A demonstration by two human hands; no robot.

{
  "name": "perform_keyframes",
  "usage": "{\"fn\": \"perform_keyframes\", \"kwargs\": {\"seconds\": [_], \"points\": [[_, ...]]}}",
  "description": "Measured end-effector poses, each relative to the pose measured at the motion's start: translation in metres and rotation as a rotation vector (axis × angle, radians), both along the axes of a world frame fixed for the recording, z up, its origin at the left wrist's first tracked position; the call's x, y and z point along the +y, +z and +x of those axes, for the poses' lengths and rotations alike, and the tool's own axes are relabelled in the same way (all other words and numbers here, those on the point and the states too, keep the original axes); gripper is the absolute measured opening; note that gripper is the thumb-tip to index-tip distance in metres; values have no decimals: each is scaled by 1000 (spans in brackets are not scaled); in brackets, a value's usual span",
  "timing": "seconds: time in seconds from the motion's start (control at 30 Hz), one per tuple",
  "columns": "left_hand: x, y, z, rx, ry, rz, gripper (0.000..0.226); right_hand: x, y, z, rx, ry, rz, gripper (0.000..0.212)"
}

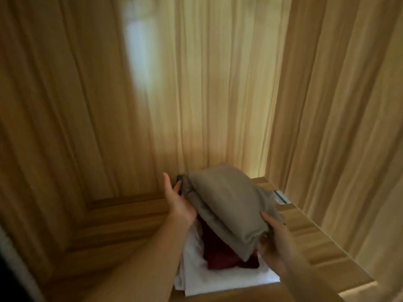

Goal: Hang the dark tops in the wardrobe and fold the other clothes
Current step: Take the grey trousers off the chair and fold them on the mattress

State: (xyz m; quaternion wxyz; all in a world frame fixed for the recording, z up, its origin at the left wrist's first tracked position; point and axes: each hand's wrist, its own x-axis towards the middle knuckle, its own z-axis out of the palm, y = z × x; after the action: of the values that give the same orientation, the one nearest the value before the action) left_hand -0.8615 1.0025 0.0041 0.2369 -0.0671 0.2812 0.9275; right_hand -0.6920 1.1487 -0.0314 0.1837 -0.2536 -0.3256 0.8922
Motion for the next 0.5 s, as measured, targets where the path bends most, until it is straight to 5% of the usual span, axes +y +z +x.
{"fn": "perform_keyframes", "kwargs": {"seconds": [0.07, 0.17, 0.23, 0.5], "points": [[21, -4, -31, 50, 12, -90, 76, -3, -14, -32, 29, -8, -68, 37], [40, -34, -61, 190, -110, -728, 79, -13, -49, -70, -94, 5, -42, 38], [44, -64, -64, 228, -187, -930, 89, -13, -66, -84, -169, -5, 46, 43], [43, -86, -71, 264, -109, -826, 71, 14, -54, -73, -233, 170, -15, 45]]}}
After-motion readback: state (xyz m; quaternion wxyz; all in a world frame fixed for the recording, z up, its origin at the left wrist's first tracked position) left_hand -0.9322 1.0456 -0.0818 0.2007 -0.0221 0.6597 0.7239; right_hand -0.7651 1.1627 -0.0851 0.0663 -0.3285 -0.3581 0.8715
